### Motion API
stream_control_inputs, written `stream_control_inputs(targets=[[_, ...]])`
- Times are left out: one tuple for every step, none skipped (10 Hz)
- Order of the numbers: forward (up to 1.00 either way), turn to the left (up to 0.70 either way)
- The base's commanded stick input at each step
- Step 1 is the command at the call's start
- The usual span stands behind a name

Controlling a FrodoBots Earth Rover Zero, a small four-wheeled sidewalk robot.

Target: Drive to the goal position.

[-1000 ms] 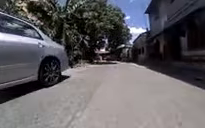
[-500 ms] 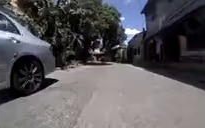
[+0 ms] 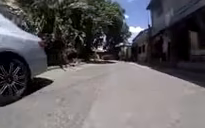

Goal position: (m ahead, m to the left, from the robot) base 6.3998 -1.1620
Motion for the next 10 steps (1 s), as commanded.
stream_control_inputs(targets=[[1.0,0.06],[1.0,0.03],[1.0,0.03],[1.0,0.0],[1.0,0.0],[1.0,0.0],[1.0,0.01],[1.0,0.02],[1.0,-0.07],[1.0,-0.27]])
